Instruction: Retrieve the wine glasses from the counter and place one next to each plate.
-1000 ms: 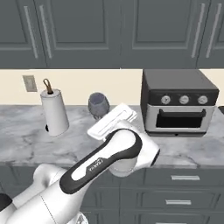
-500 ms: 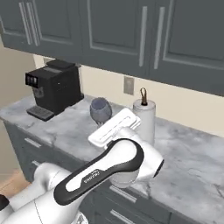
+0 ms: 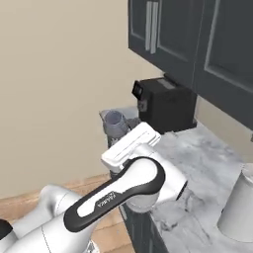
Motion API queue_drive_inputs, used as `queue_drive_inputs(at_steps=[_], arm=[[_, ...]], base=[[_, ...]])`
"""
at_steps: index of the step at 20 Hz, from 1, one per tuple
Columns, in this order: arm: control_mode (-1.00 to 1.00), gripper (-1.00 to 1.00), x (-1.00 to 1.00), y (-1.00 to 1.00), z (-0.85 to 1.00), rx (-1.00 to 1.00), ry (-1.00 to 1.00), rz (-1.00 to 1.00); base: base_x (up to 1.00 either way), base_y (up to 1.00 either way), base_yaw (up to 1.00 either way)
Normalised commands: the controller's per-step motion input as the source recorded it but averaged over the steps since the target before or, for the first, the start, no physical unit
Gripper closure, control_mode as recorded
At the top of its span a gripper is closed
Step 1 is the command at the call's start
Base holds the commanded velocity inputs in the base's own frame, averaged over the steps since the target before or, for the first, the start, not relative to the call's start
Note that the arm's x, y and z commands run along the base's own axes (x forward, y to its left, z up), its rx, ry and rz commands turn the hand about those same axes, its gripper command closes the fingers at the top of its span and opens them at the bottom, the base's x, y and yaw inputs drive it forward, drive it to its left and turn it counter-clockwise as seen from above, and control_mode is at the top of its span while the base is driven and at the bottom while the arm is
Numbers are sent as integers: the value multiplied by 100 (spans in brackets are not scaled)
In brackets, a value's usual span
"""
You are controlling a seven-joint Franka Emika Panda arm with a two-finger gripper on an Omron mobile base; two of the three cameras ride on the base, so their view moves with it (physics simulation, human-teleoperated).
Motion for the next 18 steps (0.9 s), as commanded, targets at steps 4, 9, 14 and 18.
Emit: queue_drive_inputs(at_steps=[4, 9, 14, 18], arm=[[100, 100, 0, 0, 0, 0, 0, 0], [100, 100, 0, 0, 0, 0, 0, 0], [100, 100, 0, 0, 0, 0, 0, 0], [100, 100, 0, 0, 0, 0, 0, 0]], base=[[-17, 48, 95], [-30, 40, 90], [0, 0, 100], [0, 0, 100]])
